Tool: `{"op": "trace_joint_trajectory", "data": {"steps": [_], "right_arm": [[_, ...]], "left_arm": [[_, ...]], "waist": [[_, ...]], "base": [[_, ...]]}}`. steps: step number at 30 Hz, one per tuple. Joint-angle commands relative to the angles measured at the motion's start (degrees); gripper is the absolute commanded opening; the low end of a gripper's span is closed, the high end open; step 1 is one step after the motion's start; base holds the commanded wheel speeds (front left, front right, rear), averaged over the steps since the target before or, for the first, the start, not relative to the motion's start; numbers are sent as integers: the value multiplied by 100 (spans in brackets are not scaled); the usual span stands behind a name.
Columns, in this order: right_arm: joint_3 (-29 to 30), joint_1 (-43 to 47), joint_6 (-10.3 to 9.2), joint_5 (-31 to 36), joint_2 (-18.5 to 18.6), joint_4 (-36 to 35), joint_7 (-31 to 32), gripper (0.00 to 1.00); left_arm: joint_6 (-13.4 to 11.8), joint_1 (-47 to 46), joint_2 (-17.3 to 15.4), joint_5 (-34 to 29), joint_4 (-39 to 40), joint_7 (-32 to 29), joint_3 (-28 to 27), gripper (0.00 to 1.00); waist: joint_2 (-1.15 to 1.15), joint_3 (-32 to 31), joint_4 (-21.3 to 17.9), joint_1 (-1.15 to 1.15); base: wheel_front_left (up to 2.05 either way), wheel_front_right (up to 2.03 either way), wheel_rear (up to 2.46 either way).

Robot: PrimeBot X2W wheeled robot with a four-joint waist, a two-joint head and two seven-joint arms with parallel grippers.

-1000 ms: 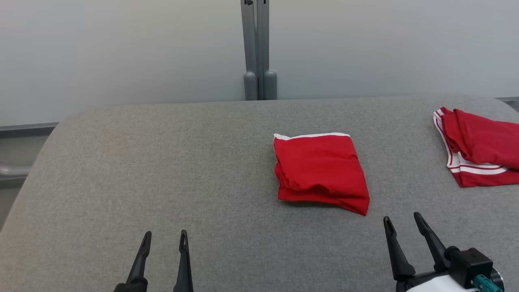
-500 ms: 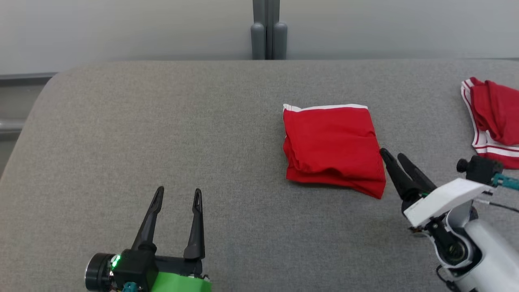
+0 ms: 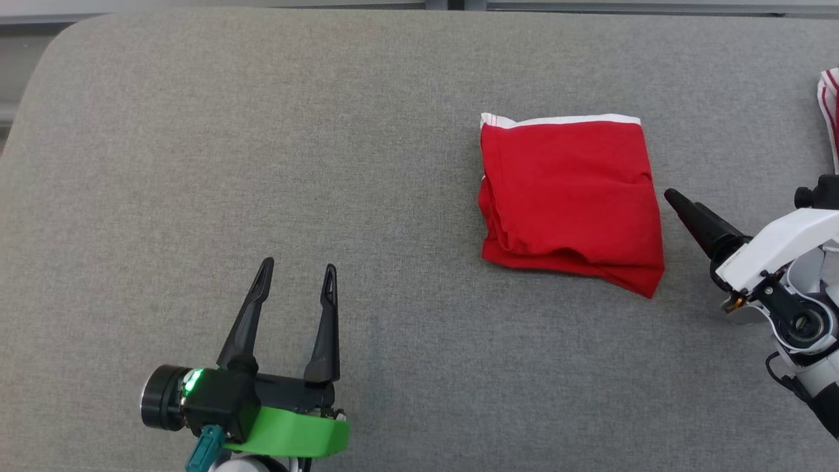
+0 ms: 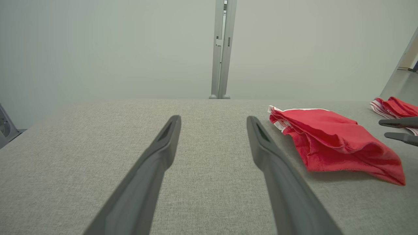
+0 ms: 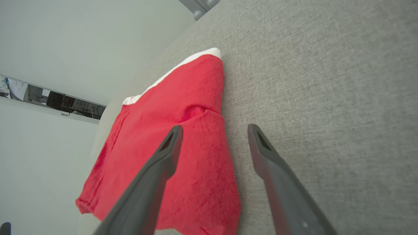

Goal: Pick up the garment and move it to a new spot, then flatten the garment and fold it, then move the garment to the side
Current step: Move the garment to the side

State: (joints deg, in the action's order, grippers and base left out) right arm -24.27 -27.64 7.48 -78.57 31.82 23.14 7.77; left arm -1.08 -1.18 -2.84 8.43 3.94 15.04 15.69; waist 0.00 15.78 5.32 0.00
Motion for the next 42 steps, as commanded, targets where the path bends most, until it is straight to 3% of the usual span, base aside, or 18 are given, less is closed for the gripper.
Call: {"op": "trace_joint_trajectory", "data": {"steps": [1, 8, 9, 10, 11, 16, 29, 42], "right_arm": [[-11, -105, 0, -85, -9, 83, -26, 100], [-239, -365, 0, -213, -112, 294, 29, 100], [-282, -388, -1, -238, -138, 288, 12, 77], [-322, -402, -1, -266, -160, 261, 15, 34], [-388, -429, 0, -227, -141, 201, 14, 0], [-661, -539, 0, 46, 149, -31, -187, 0], [-1401, -1358, -1, 1350, 1666, -784, -769, 0], [-1734, -2222, -2, 2194, 2609, -578, -1072, 0]], "left_arm": [[5, -123, -14, 59, 21, 15, 4, 100], [1, -310, -14, 63, 63, 15, 66, 100], [5, -331, -14, 58, 70, 15, 74, 100], [13, -349, -14, 44, 76, 15, 79, 100], [15, -365, -14, 27, 85, 15, 78, 100], [10, -399, -14, -14, 155, 15, 34, 100], [250, -564, -19, -428, 795, 15, -9, 100], [520, -721, -284, -761, 1183, 14, -149, 100]], "waist": [[0, 227, 95, 0], [0, 471, 139, 0], [0, 488, 134, 0], [0, 499, 126, 0], [0, 512, 114, 0], [0, 496, -25, 0], [0, 975, -1024, 0], [0, 1630, -1649, 0]], "base": [[0, 0, 0], [0, 0, 0], [0, 0, 0], [0, 0, 0], [0, 0, 0], [0, 0, 0], [0, 0, 0], [0, 0, 0]]}}
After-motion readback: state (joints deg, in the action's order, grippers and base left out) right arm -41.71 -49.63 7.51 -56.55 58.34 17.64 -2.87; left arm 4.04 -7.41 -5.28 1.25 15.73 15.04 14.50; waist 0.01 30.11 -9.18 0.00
